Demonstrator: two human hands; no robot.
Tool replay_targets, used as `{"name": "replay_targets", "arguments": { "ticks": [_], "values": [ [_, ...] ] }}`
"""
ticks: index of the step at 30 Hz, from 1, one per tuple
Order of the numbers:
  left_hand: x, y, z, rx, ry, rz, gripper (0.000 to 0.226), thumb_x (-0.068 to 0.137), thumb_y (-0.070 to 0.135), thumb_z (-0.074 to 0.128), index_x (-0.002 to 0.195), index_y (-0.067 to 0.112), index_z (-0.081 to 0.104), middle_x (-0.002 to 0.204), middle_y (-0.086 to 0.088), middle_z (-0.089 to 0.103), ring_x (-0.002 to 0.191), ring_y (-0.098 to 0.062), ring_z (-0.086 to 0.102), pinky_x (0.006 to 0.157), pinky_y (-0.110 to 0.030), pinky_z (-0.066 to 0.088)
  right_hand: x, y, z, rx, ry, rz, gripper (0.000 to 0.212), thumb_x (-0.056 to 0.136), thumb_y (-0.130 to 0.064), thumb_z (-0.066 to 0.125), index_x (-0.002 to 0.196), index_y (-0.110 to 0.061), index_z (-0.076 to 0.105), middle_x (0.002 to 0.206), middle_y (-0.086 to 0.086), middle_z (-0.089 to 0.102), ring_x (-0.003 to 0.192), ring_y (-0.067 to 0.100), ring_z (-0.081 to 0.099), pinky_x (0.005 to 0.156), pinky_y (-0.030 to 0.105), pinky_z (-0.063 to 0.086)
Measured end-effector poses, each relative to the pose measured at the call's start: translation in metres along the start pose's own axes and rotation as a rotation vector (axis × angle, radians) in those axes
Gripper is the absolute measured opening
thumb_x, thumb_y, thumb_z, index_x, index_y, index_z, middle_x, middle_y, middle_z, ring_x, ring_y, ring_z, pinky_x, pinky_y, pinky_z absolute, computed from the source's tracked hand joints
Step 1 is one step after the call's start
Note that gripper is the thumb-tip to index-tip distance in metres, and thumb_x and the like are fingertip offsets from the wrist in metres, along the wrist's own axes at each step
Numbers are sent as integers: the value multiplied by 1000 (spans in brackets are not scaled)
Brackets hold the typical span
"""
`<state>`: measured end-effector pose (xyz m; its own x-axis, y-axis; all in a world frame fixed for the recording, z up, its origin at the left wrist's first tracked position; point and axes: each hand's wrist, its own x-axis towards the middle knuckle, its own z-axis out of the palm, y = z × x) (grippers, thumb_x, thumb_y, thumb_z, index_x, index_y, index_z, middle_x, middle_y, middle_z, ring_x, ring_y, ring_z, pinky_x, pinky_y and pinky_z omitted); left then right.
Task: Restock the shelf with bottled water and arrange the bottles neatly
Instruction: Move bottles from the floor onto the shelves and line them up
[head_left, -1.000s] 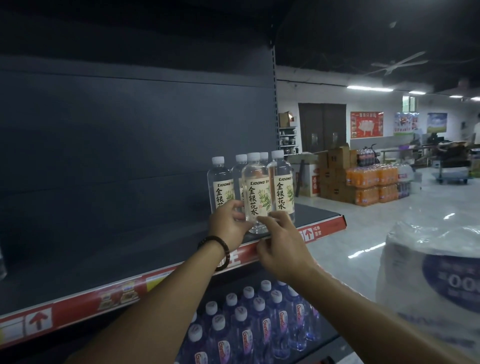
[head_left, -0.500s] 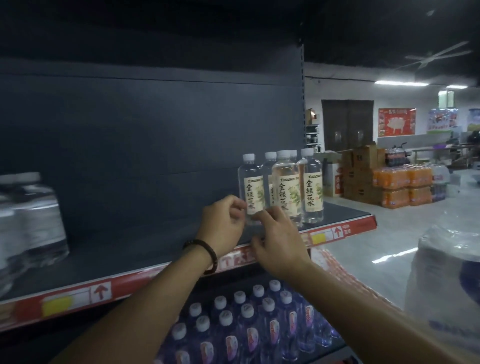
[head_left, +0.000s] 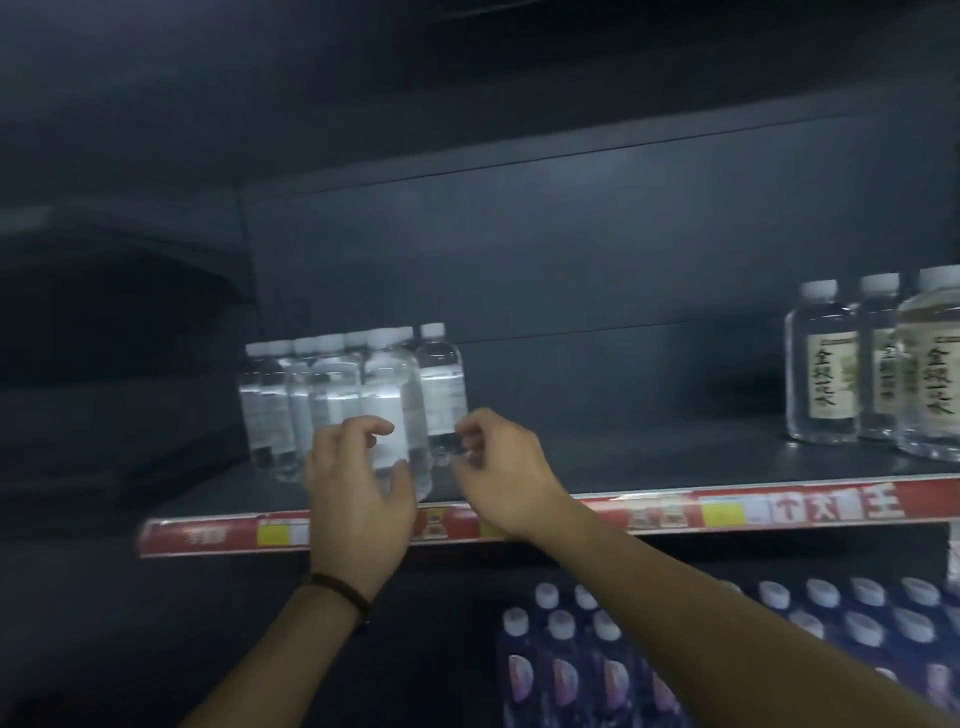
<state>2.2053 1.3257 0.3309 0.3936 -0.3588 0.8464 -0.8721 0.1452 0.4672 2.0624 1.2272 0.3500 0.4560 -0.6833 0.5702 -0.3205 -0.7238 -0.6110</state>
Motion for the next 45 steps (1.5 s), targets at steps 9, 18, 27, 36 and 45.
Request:
{"name": "replay_targets", "arguments": {
  "ticks": [9, 18, 27, 36, 45],
  "values": [
    [-4, -25, -4, -161, -65, -152, 56, 93, 13, 71, 143, 26, 48, 134, 12, 54, 115, -5, 58, 98, -32, 56, 32, -44, 37, 335, -40, 198, 34, 92, -9, 64, 124, -21, 62, 99, -1, 73, 90, 19, 73, 82, 40, 64],
    [18, -13, 11, -326, -330, -235, 42, 88, 39, 77, 128, 37, 63, 122, 15, 69, 109, -3, 68, 93, -34, 60, 19, -16, 14, 332, 21, 57, 34, 92, -14, 69, 122, -24, 54, 119, -6, 68, 106, 6, 68, 89, 31, 60],
    [35, 1, 49, -378, -505, -307, 48, 98, 39, 70, 130, 24, 36, 112, 23, 53, 99, 5, 57, 85, -23, 51, -7, 25, -21, -136, 54, -273, 58, 95, -16, 65, 151, -22, 50, 146, -7, 49, 134, 8, 52, 114, 24, 42],
    [39, 38, 92, -430, -639, -239, 34, 99, 36, 69, 131, 24, 63, 123, 13, 72, 114, -6, 68, 101, -39, 58, -34, 54, -64, -379, 46, -277, 66, 97, -23, 64, 160, -23, 43, 162, -10, 22, 148, 11, 34, 109, 30, 50],
    [26, 112, 169, -580, -781, -240, 47, 92, 28, 80, 132, 21, 56, 125, 8, 71, 113, -8, 69, 101, -40, 58, -62, 112, -140, -295, 138, -125, 67, 95, -16, 64, 159, -20, 46, 168, -14, 17, 149, -1, 27, 110, 0, 19]
  ]
}}
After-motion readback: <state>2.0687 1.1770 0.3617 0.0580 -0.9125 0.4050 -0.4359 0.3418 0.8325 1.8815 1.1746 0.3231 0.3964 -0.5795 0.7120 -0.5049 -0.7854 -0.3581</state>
